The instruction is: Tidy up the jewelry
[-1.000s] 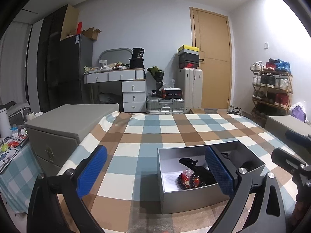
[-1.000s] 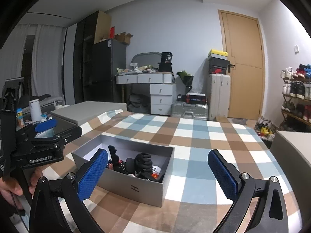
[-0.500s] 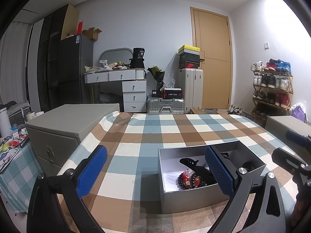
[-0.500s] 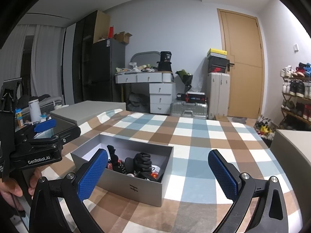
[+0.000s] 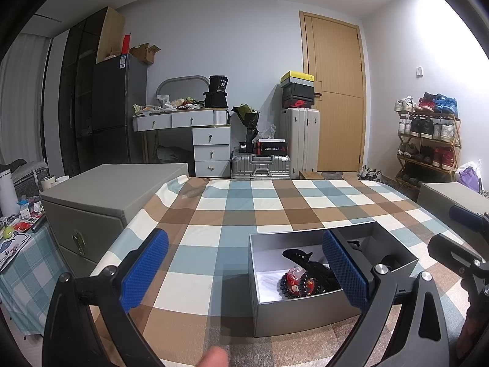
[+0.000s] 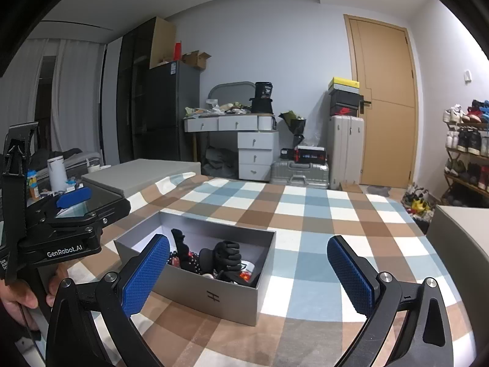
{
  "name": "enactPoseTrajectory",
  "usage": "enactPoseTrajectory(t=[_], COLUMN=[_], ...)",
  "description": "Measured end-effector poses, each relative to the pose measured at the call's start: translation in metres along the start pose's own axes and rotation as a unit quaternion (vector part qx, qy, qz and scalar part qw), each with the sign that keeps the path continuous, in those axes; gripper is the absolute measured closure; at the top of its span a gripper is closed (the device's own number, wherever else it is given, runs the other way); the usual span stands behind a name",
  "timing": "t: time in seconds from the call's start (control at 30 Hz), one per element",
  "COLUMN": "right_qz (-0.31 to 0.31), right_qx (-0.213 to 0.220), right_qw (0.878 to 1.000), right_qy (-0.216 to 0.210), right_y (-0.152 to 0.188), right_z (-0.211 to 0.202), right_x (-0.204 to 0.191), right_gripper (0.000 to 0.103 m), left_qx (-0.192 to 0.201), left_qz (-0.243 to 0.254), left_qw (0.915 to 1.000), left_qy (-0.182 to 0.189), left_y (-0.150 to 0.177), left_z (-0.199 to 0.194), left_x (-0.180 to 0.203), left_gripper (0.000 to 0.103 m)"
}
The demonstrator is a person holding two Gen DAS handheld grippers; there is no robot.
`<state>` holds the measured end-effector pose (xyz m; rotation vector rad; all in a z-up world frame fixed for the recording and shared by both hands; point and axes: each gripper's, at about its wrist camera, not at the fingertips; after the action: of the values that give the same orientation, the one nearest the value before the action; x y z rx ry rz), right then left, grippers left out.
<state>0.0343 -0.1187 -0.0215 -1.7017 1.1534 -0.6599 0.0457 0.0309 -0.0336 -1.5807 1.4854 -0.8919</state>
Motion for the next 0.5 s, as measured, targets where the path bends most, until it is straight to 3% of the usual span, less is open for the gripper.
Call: enactPoseTrajectory(t=[0.5], right_qz=[-0.001], right_qx=[0.000], right_qw=[1.000], right_qy=[-0.001], right_y=[-0.0004], right_z=[0.0005], right_x=[-0.0004], right_gripper=[0.000], left_qx=[-0.001], left_qz=[0.000], left_qw=[1.0000], left_qy=[0.001], left_y=[-0.0002], left_z=[0.0009], left_x=[0.0001], left_gripper=[0.004])
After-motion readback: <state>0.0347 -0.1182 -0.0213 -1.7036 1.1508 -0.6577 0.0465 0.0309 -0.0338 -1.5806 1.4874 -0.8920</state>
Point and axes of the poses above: each gripper's, at about its wrist camera, not at the fingertips, and z roughly the way its jaws point, x to its right, y to its underside, and after that the axes turned 9 degrees about -x, right-handed
